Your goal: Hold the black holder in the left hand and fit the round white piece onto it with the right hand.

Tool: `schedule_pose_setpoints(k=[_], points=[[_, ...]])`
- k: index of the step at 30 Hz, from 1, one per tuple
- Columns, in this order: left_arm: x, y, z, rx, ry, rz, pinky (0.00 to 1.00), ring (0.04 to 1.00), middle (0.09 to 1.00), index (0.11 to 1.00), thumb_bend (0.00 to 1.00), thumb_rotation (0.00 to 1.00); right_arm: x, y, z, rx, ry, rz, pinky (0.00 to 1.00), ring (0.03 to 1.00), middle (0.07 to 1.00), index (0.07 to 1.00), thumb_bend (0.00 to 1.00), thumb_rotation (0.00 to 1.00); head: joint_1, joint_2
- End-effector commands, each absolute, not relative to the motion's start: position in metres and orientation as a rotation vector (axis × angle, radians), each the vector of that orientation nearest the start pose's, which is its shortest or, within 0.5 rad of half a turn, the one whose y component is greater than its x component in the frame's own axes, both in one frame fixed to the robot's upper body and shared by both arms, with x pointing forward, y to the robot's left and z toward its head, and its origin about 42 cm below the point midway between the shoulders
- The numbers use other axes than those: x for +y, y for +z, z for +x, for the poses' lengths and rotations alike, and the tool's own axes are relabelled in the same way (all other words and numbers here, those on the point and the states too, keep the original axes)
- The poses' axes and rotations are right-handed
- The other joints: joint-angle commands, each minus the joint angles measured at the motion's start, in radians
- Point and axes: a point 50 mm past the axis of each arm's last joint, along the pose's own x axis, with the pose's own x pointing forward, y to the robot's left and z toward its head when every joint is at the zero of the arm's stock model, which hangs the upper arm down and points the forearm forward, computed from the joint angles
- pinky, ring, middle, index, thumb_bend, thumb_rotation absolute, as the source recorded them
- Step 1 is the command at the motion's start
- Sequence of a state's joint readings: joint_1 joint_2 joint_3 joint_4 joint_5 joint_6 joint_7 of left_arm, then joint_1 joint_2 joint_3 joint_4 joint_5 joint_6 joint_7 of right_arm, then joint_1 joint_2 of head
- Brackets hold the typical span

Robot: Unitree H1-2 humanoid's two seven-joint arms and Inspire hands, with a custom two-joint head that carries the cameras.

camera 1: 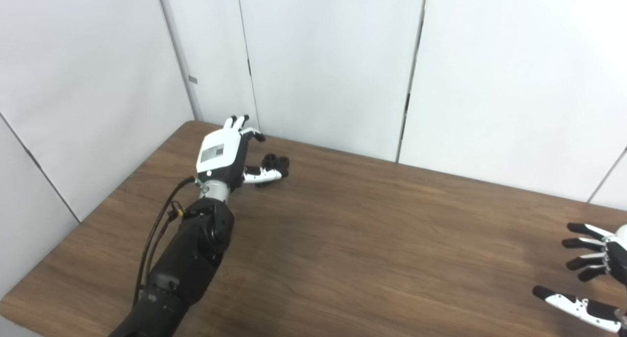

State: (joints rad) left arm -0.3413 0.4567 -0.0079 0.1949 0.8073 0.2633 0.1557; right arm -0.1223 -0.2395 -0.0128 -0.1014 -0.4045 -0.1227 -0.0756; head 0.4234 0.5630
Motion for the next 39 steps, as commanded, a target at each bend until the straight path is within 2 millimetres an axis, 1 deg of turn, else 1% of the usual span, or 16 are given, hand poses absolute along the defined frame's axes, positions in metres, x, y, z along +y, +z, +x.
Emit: schedule_pose_setpoints(k=[1,3,9,11,13,17,29,37,39], points=[[0.378,0.221,0.402,-0.065,0.456,1.293,0.93,1.0,0.982,0.709,1.0,0.54,-0.277,0.197,0.32,-0.44,-0.077,-0.633,0.39,0.508,0.646,0.734,0.74,0.0,-0.004,0.001],[0.379,0.216,0.404,-0.048,0.459,1.304,0.94,1.0,0.99,0.717,1.0,0.53,-0.277,0.198,0.32,-0.438,-0.079,-0.635,0.39,0.508,0.644,0.732,0.74,0.0,-0.005,0.002],[0.377,0.212,0.408,-0.022,0.465,1.314,0.94,1.0,1.0,0.736,1.0,0.55,-0.279,0.199,0.32,-0.441,-0.079,-0.63,0.39,0.508,0.641,0.727,0.75,0.0,-0.004,0.003],[0.378,0.211,0.408,-0.024,0.467,1.317,0.93,1.0,1.0,0.735,1.0,0.54,-0.279,0.199,0.32,-0.442,-0.079,-0.631,0.39,0.506,0.64,0.726,0.75,0.0,-0.004,0.003],[0.378,0.21,0.408,-0.022,0.469,1.324,0.91,1.0,0.999,0.733,1.0,0.54,-0.279,0.2,0.32,-0.441,-0.079,-0.634,0.39,0.503,0.64,0.726,0.75,0.0,-0.005,0.006],[0.38,0.21,0.409,-0.008,0.474,1.356,0.93,1.0,1.0,0.739,1.0,0.53,-0.278,0.201,0.32,-0.437,-0.08,-0.64,0.4,0.508,0.641,0.727,0.75,0.0,-0.005,0.008],[0.387,0.207,0.407,0.004,0.488,1.331,0.95,1.0,0.994,0.728,1.0,0.49,-0.28,0.202,0.319,-0.431,-0.078,-0.646,0.39,0.509,0.642,0.728,0.77,0.0,-0.006,0.013],[0.389,0.206,0.408,0.025,0.497,1.333,0.92,1.0,0.987,0.722,1.0,0.46,-0.282,0.202,0.318,-0.434,-0.074,-0.645,0.38,0.497,0.635,0.72,0.76,0.0,-0.003,0.015],[0.39,0.206,0.408,0.034,0.49,1.34,0.92,1.0,0.986,0.725,1.0,0.47,-0.282,0.202,0.318,-0.43,-0.073,-0.646,0.38,0.499,0.636,0.714,0.76,0.0,-0.002,0.015]])
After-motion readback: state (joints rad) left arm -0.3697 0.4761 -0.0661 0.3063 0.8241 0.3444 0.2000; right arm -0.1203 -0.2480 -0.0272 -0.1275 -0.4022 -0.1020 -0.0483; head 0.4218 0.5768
